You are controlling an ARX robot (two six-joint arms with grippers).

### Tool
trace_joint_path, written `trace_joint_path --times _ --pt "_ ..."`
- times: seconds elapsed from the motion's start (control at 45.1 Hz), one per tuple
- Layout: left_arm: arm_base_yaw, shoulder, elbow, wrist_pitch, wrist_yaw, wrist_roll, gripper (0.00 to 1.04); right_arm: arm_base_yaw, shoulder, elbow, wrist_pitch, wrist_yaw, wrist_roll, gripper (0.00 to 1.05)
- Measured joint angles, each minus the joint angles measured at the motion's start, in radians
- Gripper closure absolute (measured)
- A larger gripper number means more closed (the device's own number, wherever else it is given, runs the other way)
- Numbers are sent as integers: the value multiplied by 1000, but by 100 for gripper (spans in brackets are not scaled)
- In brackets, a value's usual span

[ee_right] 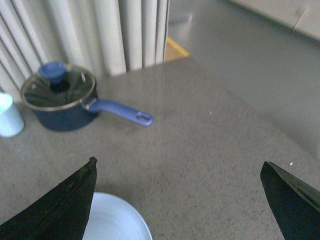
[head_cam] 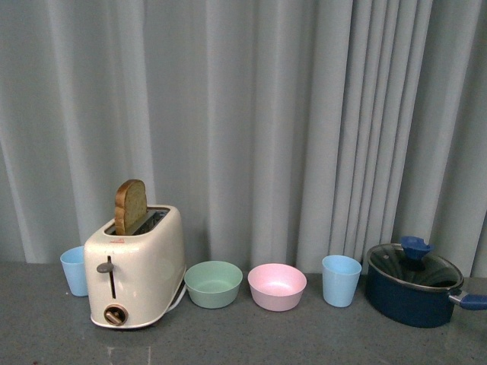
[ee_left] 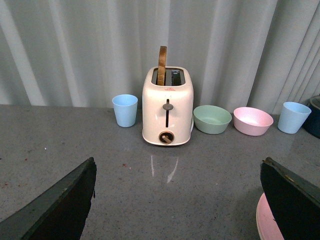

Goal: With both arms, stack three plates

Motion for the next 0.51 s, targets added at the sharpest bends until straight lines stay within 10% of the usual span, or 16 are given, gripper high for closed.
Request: trace_joint_path --times 0.221,0.509 --pt "0 0 0 0 0 0 7 -312 463 255 -211 -335 -230 7" --pt "0 0 0 0 0 0 7 -304 681 80 -3 -401 -598 7"
